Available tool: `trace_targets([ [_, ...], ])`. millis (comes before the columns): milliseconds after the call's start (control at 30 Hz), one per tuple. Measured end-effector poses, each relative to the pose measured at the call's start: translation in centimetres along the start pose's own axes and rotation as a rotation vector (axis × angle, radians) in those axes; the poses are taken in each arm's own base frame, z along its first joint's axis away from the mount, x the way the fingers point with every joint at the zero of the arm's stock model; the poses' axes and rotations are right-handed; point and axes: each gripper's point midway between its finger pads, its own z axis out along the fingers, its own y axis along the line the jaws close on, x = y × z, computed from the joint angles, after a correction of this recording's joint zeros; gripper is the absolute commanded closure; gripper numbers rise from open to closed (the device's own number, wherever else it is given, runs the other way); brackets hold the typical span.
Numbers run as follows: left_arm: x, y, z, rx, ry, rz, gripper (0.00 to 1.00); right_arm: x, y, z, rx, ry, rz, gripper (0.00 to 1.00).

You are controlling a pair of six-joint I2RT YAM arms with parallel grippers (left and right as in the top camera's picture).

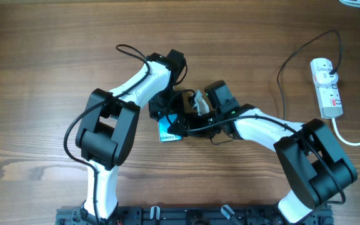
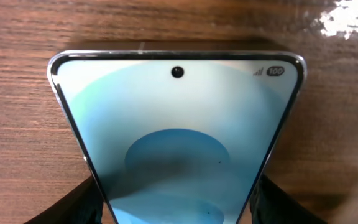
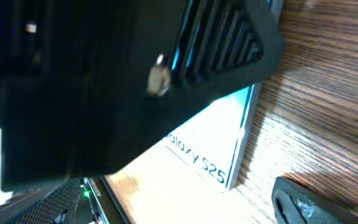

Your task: Plug charger to phone and switch on socket

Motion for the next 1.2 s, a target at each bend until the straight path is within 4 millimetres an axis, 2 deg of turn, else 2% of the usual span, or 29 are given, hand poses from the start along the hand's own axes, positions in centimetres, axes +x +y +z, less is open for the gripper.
trace_targets([
  [133, 0.6, -0.6, -0.3, 0.094, 0.055, 0.074, 0.4, -0.2, 0.2, 0.3, -0.014, -0.007, 0.023, 0.0],
  [233, 0.9, -1.4, -0.5, 0.173, 0.086, 0.104, 0.33, -0.3, 0.7, 0.9, -0.055, 0.001, 0.017, 0.0],
  [367, 0.8, -1.2, -0.7, 0.211, 0.102, 0.088, 0.31, -1.1, 1.3, 1.1, -0.103, -0.018, 0.005, 0.02],
  [667, 0.9, -1.2, -0.6, 0.214, 0.104, 0.096, 0.28, -2.1, 0.9, 2.1, -0.074, -0.076, 0.002, 0.2],
  [733, 0.8, -1.0, -0.6, 0.205, 0.101, 0.09, 0.2, -2.2, 0.9, 2.2, -0.064, -0.086, -0.008, 0.2],
  [833, 0.7, -0.5, -0.6, 0.195, 0.102, 0.073, 0.0, -2.4, 0.8, 2.3, -0.055, -0.101, -0.013, 0.21],
  [933, 0.3, 0.1, -0.8, 0.19, 0.098, 0.045, 0.0, -2.8, 0.8, 2.2, -0.053, -0.121, -0.022, 0.3],
  [1133, 0.1, 0.1, -0.8, 0.187, 0.093, 0.022, 0.0, -2.9, 0.9, 2.3, -0.051, -0.129, -0.03, 0.54],
  [1200, 0.1, 0.1, -0.8, 0.187, 0.093, 0.009, 0.0, -3.0, 0.8, 2.4, -0.038, -0.136, -0.032, 0.58],
])
